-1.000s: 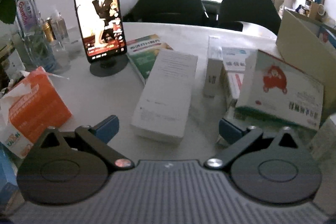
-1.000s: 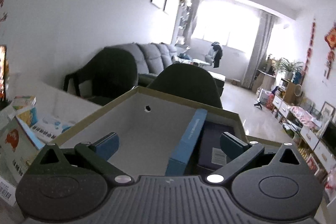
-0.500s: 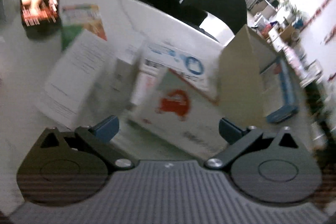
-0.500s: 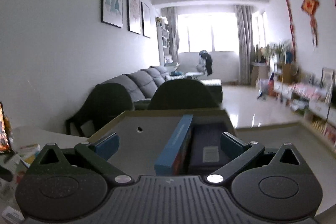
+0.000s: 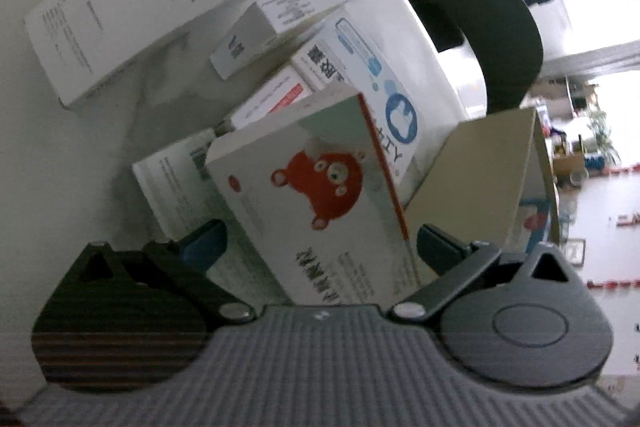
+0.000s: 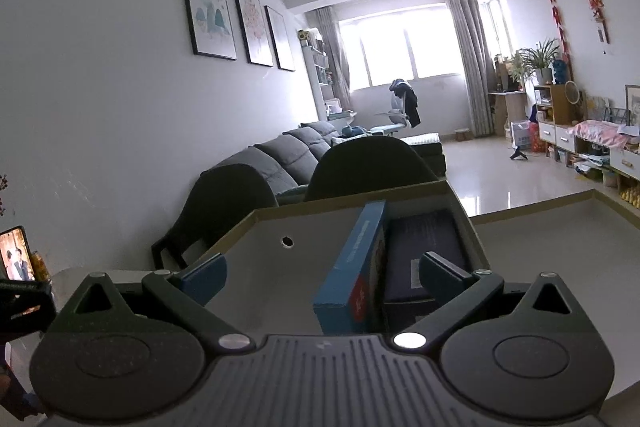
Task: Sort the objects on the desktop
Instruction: 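Close the left gripper on the white bear box and lift it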
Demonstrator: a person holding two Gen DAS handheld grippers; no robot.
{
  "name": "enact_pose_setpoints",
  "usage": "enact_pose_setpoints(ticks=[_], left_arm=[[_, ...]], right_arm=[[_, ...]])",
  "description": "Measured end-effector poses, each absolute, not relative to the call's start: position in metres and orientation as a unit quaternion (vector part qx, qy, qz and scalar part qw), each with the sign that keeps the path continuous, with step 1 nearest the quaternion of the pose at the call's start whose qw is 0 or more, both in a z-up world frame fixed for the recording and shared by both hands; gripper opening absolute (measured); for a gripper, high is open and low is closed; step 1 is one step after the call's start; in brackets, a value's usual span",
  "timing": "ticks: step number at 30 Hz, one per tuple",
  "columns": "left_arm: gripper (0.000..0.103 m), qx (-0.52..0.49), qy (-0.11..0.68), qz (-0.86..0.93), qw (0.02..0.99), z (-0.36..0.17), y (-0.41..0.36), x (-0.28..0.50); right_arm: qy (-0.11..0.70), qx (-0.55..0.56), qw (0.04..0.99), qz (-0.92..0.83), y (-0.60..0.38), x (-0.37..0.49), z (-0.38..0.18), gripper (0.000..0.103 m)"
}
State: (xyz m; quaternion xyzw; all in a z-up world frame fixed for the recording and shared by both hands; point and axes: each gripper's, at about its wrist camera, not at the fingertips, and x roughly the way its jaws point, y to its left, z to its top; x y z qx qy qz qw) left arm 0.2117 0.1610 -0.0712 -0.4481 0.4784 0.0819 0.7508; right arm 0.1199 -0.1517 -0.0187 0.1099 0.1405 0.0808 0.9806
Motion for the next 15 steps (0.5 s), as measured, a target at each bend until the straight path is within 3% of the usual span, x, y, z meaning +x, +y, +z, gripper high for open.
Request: enact_pose_setpoints(ticks=[3,15], left_arm=[[0.093,-0.439,0.472,0.102,0.758,-0.070,0.160,0.218],[0.084,-0.381,0.446,0.085,0.805,-0.048,0.159,0.211]], right_arm=[[0.135,0.107,0.982,0.082,-0.148,0.120,-0.017,0.103],[0.134,0.154,0.975,0.089,-0.158,0.121,-0.018,0.103]])
